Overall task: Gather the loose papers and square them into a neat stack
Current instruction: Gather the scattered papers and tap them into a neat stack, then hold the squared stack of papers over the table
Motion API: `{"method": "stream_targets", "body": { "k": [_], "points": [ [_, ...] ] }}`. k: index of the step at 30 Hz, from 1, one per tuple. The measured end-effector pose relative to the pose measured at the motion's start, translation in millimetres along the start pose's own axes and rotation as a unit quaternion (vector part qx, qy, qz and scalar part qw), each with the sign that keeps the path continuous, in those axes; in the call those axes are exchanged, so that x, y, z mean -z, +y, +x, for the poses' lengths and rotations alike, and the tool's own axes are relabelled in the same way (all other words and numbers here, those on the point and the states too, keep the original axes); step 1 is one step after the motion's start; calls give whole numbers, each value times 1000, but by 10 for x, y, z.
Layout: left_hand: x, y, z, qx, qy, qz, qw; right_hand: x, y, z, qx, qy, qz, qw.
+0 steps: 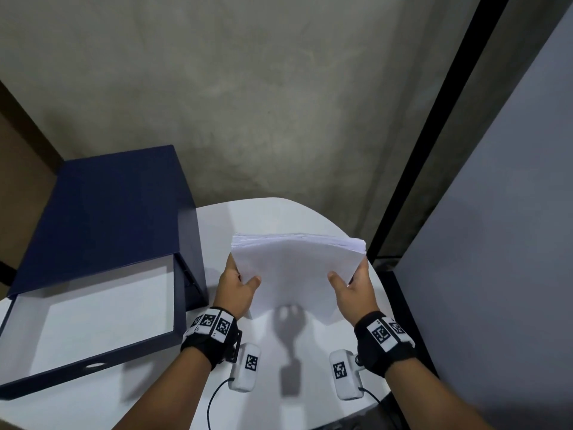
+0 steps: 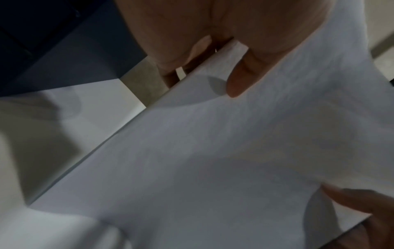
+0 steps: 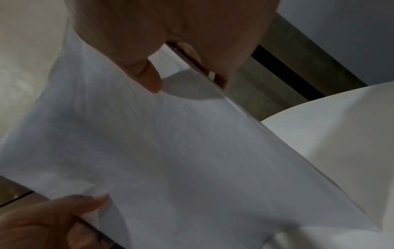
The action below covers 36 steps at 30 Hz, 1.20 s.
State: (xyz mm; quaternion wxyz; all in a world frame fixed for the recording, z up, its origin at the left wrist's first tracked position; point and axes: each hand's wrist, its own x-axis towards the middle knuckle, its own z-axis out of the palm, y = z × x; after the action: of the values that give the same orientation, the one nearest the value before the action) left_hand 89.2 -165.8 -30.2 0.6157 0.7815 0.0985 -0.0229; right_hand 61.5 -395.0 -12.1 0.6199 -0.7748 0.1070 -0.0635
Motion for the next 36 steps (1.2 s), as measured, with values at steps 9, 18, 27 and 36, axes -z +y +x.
{"method": "stream_targets", "body": {
  "k": [9, 18, 27, 36],
  "points": [
    [-47, 112, -117, -44, 11, -11, 999, 20, -61, -16, 9, -6, 11, 1000],
    [-30, -38, -199, -8, -19, 59, 998, 18, 166, -156, -21, -18, -7, 1000],
    [49, 67, -241, -52, -33, 40, 997, 154, -107, -15, 12, 0, 37, 999],
    [-68, -74, -549, -29, -35, 78, 996, 443, -548, 347, 51, -12, 103, 993]
  ]
}}
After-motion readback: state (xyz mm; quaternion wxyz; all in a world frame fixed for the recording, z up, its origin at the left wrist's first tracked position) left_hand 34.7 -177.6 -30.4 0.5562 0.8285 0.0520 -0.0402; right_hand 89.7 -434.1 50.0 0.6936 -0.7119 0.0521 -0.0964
